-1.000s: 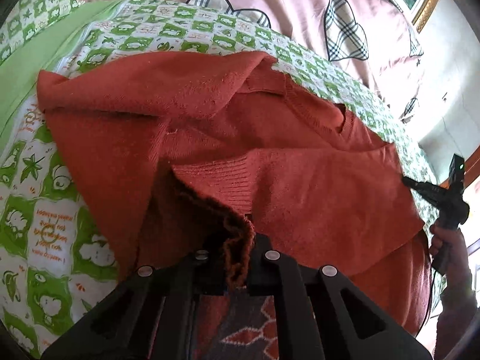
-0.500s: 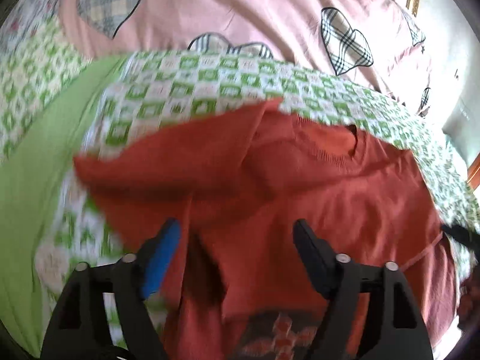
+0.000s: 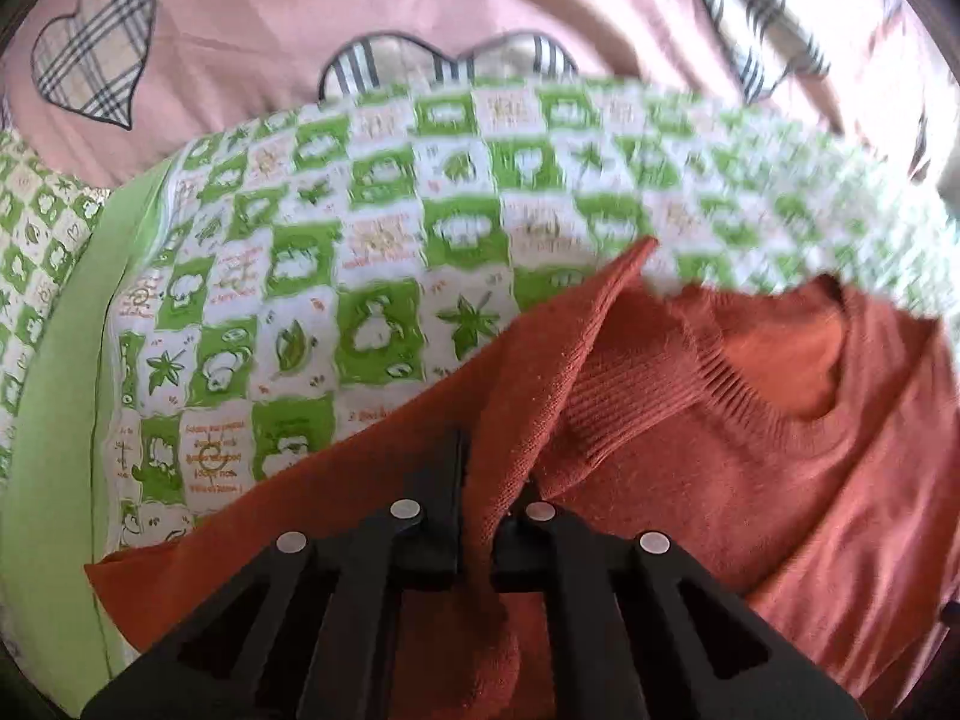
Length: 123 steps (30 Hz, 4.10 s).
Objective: Fold small clothes
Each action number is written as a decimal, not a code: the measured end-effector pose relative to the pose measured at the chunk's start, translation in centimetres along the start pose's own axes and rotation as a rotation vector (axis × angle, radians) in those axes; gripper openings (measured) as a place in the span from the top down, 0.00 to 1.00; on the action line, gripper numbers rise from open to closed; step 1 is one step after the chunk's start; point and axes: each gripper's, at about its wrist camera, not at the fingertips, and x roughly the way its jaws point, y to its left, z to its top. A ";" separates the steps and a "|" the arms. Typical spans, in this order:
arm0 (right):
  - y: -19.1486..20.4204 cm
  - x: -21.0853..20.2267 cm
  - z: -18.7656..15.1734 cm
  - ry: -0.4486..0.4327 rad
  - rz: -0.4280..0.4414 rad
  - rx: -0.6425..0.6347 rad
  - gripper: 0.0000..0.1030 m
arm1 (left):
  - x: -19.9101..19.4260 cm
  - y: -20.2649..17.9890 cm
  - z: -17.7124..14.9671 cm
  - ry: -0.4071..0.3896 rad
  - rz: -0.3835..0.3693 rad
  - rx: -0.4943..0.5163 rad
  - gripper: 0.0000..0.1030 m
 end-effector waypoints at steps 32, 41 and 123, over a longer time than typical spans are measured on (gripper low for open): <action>-5.0 -8.5 -1.0 -0.219 -0.088 0.144 0.26 | -7.0 -23.5 -8.1 -0.071 -0.438 0.214 0.91; -3.1 -7.0 0.5 -0.211 -0.041 0.105 0.26 | -10.4 -14.1 -13.2 -0.085 -0.350 0.181 0.58; -3.9 -15.3 -11.9 0.009 -0.047 -0.031 0.37 | -19.1 4.8 -37.7 0.120 -0.325 -0.181 0.52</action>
